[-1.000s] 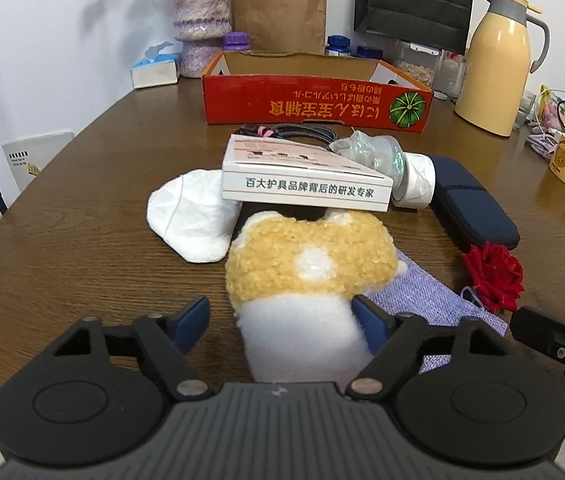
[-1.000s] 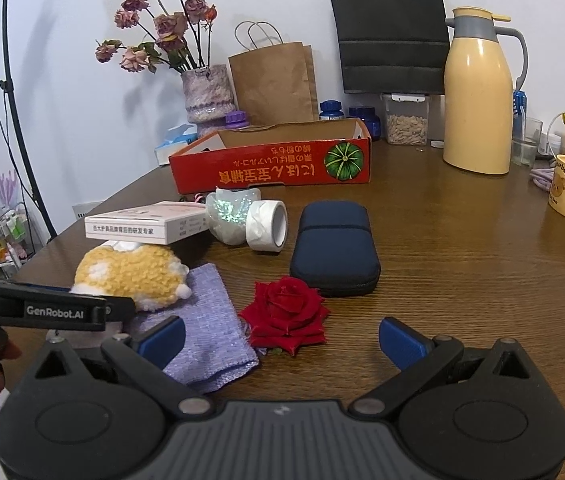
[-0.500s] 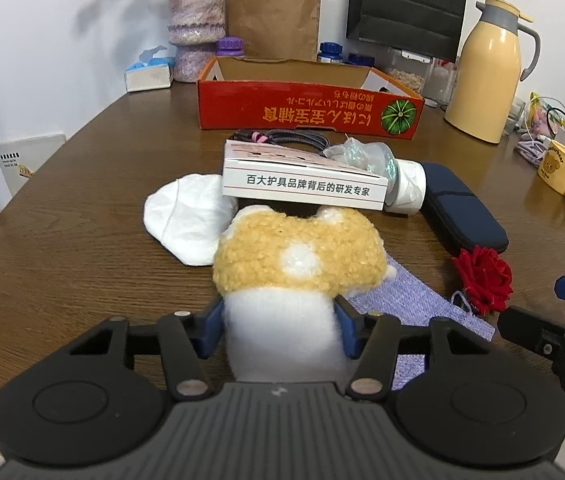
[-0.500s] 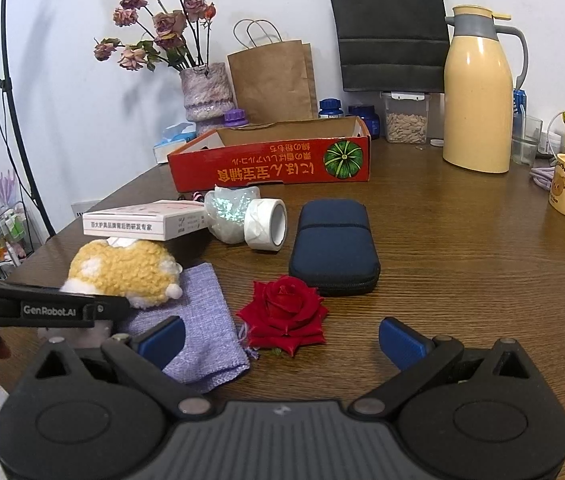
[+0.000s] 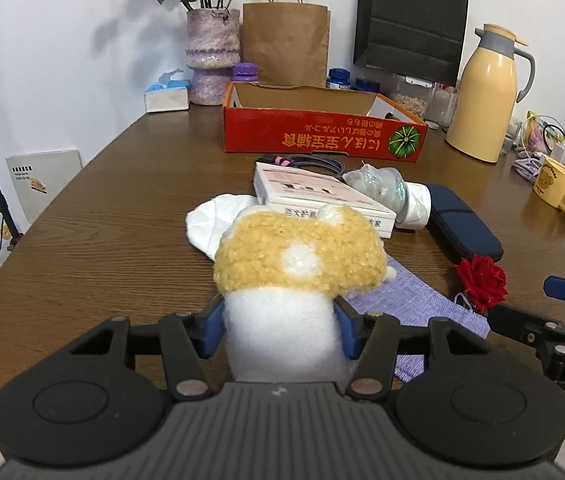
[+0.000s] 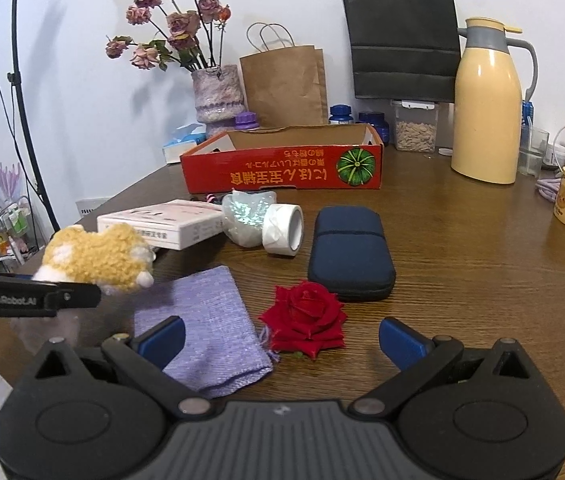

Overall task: Flip cup upright
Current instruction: 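Lift the plush toy with the left gripper while the right gripper grasps the purple pouch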

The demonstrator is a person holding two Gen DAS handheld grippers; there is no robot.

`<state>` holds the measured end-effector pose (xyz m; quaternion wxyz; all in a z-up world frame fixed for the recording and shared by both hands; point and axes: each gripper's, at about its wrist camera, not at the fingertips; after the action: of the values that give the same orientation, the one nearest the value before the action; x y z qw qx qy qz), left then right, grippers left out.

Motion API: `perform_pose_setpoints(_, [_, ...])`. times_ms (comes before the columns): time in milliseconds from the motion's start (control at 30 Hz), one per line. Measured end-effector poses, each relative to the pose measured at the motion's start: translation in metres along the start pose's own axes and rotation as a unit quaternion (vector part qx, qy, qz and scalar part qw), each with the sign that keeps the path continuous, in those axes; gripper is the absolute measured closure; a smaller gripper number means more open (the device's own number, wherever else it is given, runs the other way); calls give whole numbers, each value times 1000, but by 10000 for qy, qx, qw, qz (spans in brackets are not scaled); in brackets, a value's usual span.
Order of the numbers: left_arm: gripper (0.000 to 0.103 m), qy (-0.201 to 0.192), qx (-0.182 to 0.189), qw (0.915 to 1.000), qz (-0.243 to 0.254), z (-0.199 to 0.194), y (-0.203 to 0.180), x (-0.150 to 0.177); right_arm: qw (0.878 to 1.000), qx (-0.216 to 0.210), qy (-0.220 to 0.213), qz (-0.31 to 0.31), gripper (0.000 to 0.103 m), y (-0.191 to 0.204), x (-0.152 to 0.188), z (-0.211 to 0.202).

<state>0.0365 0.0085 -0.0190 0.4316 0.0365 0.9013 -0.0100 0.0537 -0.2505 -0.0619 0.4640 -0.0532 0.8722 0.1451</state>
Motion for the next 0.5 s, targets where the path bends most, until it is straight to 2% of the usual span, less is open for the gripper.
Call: perform_pose_setpoints(500, [47, -303, -276, 9988, -267, -34, 33, 5, 9994, -109, -75, -320, 0, 28, 1, -11])
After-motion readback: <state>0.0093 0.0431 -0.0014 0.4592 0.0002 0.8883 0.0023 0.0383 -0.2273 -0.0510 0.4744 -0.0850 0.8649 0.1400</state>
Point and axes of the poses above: each gripper's, at about its wrist camera, not at the fingertips, and z roughly the way its jaws point, y to its left, x to its underside, and after that the axes turned 5 degrees about z, right-handed
